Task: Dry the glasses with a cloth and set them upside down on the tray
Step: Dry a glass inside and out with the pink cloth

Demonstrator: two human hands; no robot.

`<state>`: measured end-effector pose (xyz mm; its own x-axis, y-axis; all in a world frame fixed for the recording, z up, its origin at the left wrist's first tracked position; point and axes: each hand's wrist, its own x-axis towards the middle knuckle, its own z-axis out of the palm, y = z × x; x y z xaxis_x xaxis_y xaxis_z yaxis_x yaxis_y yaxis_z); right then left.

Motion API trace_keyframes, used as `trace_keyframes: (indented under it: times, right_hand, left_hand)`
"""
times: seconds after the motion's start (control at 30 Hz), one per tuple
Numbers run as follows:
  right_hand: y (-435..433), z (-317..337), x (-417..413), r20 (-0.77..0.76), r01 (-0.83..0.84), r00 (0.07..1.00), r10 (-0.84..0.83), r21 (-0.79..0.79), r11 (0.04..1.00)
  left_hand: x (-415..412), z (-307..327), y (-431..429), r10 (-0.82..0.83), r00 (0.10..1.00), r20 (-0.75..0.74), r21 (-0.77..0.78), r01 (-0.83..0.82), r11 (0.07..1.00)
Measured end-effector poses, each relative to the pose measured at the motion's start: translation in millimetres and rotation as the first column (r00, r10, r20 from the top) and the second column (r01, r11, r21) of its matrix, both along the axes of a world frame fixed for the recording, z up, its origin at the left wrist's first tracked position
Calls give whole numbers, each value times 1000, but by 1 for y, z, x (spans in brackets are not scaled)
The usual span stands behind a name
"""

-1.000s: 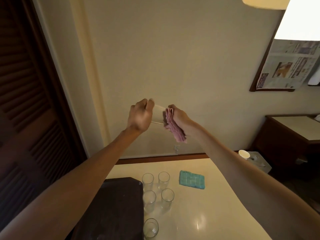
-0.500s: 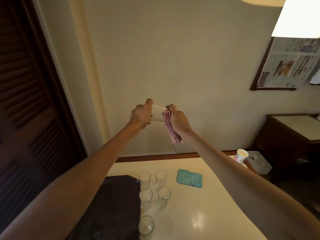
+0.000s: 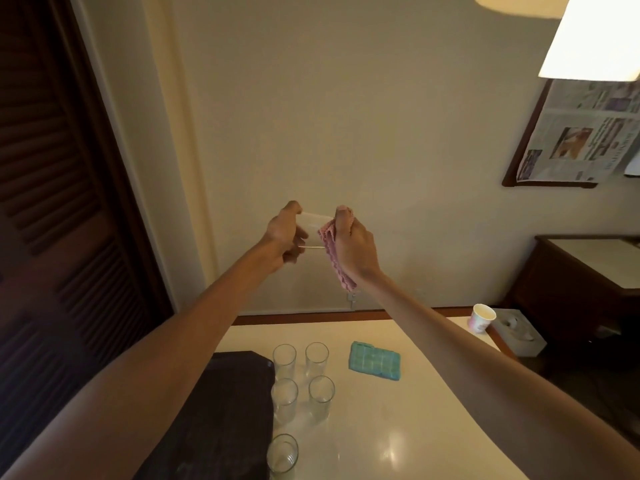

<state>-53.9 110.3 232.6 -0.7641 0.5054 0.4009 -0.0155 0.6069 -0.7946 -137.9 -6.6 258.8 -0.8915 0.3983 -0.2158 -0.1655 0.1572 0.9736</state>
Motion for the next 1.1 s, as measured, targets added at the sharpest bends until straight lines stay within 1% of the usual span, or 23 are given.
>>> trace_keyframes:
  times: [0.1, 0.2, 0.3, 0.37, 0.43, 0.47, 0.53, 0.57, 0.63, 0.7, 0.73, 0.83, 0.9, 0.97, 1.1]
  right_hand:
    - [3, 1, 2, -116, 51, 992, -44, 63, 997]
    - [8, 0, 2, -213, 53, 977, -14, 176, 983]
    - [11, 0, 3, -262, 48, 965, 14, 229, 972]
    - [11, -2, 6, -278, 37, 960, 31, 237, 971]
    - [14, -8, 7, -279, 13, 960, 42, 191, 982]
    - [15, -12, 7, -265, 8, 964, 36, 161, 987]
    - [22, -19, 9, -219, -10, 975, 33, 107, 994]
    - [26, -22, 11, -194, -25, 980, 42, 89, 996]
    - [36, -28, 16, -144, -63, 987, 73, 75, 995]
    - [47, -34, 22, -86, -95, 991, 98, 39, 995]
    - [53, -38, 24, -47, -110, 993, 110, -14, 994]
    - [73, -56, 30, 61, -121, 989, 137, -213, 969]
    - [85, -73, 36, 121, -78, 986, 114, -269, 960]
    - [97, -97, 44, 146, -34, 986, 85, -321, 946]
    - [119, -151, 67, 209, 77, 978, 13, -415, 906]
  left_hand:
    - [3, 1, 3, -29, 987, 160, 80, 16, 997]
    - [5, -3, 7, -73, 944, 322, 195, 10, 981]
    - [12, -6, 14, -69, 909, 411, 284, -55, 957]
    - [18, -7, 20, -6, 908, 418, 301, -132, 945]
    - [23, -8, 30, 112, 936, 334, 266, -208, 941]
    - [24, -9, 33, 174, 951, 255, 246, -238, 940]
    - [22, -15, 40, 273, 961, 35, 194, -275, 942]
    - [20, -18, 42, 302, 949, -89, 158, -286, 945]
    - [13, -28, 43, 303, 905, -298, 81, -292, 953]
    - [11, -38, 41, 249, 867, -432, 7, -273, 962]
    - [11, -43, 40, 226, 847, -481, -23, -270, 962]
    - [18, -65, 40, 188, 804, -564, -71, -274, 959]
    - [24, -85, 38, 150, 800, -581, -94, -249, 964]
    - [34, -107, 39, 99, 807, -582, -131, -213, 968]
    - [65, -153, 46, -61, 840, -540, -326, -142, 934]
